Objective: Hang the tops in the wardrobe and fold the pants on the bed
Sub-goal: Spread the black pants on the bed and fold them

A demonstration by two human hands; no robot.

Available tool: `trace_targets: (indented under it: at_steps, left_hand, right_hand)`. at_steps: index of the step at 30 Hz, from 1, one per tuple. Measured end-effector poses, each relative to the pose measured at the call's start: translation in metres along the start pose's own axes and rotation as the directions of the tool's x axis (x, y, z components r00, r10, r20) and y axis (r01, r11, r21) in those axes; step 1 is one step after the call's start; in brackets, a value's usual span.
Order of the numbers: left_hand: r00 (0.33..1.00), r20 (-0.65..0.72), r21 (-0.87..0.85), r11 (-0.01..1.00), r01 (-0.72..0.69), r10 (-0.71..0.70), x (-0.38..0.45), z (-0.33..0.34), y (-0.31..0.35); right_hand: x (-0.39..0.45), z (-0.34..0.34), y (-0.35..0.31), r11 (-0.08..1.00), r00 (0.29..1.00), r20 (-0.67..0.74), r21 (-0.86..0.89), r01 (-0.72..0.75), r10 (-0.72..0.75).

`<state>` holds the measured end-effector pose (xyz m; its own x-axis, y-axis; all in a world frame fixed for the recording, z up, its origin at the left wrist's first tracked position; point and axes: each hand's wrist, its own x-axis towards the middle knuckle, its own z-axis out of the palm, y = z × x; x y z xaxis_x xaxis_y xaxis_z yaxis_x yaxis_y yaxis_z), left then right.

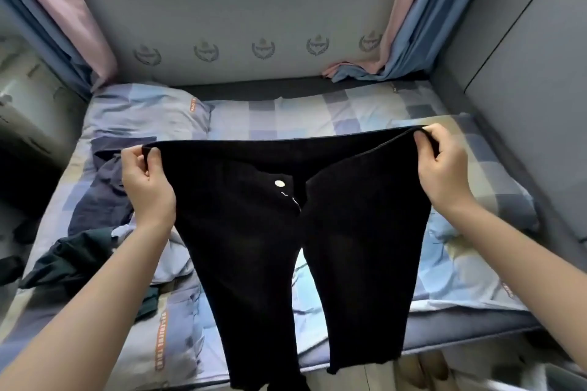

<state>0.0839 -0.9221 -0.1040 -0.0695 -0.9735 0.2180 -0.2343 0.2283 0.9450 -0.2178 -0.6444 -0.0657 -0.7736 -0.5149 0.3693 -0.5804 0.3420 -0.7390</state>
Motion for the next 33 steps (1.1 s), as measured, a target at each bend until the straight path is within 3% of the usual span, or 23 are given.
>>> trace_targets:
  at_steps: [7, 8, 10, 13, 15, 19, 23, 25, 28, 30, 33]
  left_hand:
    - [1.0, -0.02, -0.081, 0.996, -0.025, 0.024, 0.188, 0.144, 0.003]
    - [1.0, -0.018, -0.101, 0.995, -0.023, 0.022, 0.221, 0.17, 0.003]
    - [0.997, 0.064, -0.026, 0.999, 0.035, -0.033, 0.277, 0.206, -0.008]
    - [0.967, 0.23, 0.344, 0.939, 0.027, -0.112, 0.311, 0.25, -0.07]
    - [0.917, 0.361, 0.501, 0.864, -0.039, -0.168, 0.29, 0.275, -0.145]
    - [0.715, 0.549, 0.705, 0.699, -0.12, -0.432, 0.178, 0.274, -0.324]
    - [0.513, 0.515, 0.822, 0.566, -0.066, -0.687, 0.054, 0.231, -0.466]
    - [0.453, 0.473, 0.862, 0.503, -0.06, -0.756, 0.006, 0.206, -0.507]
    - [0.393, 0.422, 0.903, 0.417, -0.101, -0.817, -0.051, 0.174, -0.541]
    - [0.378, 0.414, 0.909, 0.4, -0.118, -0.828, -0.085, 0.163, -0.551]
    - [0.444, 0.428, 0.903, 0.395, -0.17, -0.787, -0.129, 0.164, -0.553]
  right_hand:
    - [0.197, 0.112, 0.003, 0.995, 0.976, -0.211, -0.097, 0.038, -0.057]
    - [0.234, 0.134, 0.011, 0.988, 0.981, -0.192, -0.152, 0.006, -0.036]
    - [0.285, 0.172, 0.031, 0.952, 0.995, -0.021, -0.29, -0.1, 0.098]
    - [0.307, 0.235, 0.086, 0.818, 0.957, 0.174, -0.568, -0.094, 0.231]
    - [0.28, 0.284, 0.136, 0.787, 0.928, 0.268, -0.615, -0.041, 0.258]
    - [0.156, 0.368, 0.247, 0.788, 0.76, 0.51, -0.615, -0.004, 0.402]
    - [0.027, 0.405, 0.346, 0.752, 0.567, 0.584, -0.653, -0.097, 0.58]
    - [-0.019, 0.408, 0.383, 0.706, 0.504, 0.551, -0.683, -0.186, 0.665]
    - [-0.073, 0.406, 0.424, 0.604, 0.434, 0.457, -0.737, -0.303, 0.776]
    - [-0.101, 0.402, 0.444, 0.535, 0.424, 0.377, -0.765, -0.359, 0.823]
    - [-0.13, 0.395, 0.463, 0.478, 0.437, 0.274, -0.741, -0.472, 0.857]
